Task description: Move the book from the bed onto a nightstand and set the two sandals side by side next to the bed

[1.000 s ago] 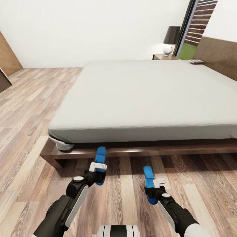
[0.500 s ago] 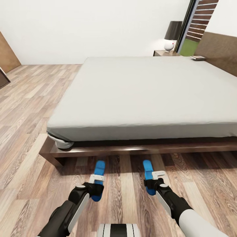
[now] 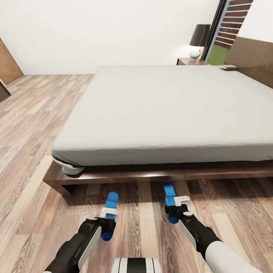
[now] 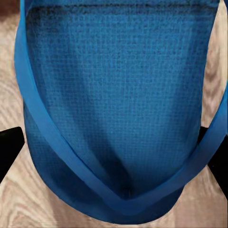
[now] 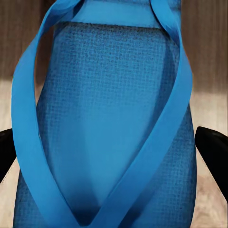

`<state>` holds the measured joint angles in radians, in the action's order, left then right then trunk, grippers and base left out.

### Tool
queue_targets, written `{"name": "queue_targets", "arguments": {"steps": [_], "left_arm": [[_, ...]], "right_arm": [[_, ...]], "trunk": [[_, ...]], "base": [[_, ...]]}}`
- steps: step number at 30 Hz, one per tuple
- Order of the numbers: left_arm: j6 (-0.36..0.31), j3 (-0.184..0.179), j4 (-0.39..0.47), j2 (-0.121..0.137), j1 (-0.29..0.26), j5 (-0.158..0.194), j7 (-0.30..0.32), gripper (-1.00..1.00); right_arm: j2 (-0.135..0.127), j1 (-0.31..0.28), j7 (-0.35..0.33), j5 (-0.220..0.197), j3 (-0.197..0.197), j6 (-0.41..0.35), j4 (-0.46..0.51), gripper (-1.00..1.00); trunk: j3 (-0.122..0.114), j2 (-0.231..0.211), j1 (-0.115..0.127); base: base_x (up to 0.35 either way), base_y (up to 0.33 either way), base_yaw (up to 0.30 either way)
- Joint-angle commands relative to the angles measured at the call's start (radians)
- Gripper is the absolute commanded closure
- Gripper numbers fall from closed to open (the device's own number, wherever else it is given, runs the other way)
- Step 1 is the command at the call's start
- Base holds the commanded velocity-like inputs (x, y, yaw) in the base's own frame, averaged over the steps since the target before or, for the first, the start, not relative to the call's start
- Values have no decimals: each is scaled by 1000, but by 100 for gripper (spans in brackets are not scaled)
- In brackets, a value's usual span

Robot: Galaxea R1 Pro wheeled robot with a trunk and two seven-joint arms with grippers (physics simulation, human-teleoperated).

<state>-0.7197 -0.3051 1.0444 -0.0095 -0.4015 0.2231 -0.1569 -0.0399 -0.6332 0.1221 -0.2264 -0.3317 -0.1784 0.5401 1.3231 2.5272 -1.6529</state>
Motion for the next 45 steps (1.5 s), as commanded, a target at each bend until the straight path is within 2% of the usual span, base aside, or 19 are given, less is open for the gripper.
{"name": "queue_targets", "arguments": {"steps": [1,4,9,14,31,33,37,45], "left_arm": [[-4,6,15,1,0,13,-10,100],[-6,28,46,3,0,10,-9,100],[-6,32,50,2,0,10,-9,100],[-6,33,51,0,0,12,-7,100],[-8,32,52,4,0,15,-3,100],[-7,31,62,5,0,15,-3,100],[-8,38,136,5,0,13,-1,100],[-9,40,146,2,0,13,-2,100]], "right_arm": [[-1,0,8,-10,-8,-4,2,100],[-1,0,8,-10,-8,16,-6,100],[-1,0,6,-13,-11,69,-15,100],[-1,0,-45,-13,-8,125,-53,100],[-1,0,-50,-10,-8,140,-59,100],[-1,0,-50,-10,-9,141,-57,100],[-1,0,-50,-9,-10,154,-57,100],[-1,0,-50,-8,-12,168,-53,100]], "trunk": [[1,0,0],[1,0,0],[1,0,0],[1,0,0],[67,4,-8],[74,5,-9],[90,6,-11],[90,6,-11]], "base": [[126,0,0],[36,0,0],[5,0,0],[0,0,0],[0,0,0],[0,0,0],[0,0,0],[29,0,0]]}}
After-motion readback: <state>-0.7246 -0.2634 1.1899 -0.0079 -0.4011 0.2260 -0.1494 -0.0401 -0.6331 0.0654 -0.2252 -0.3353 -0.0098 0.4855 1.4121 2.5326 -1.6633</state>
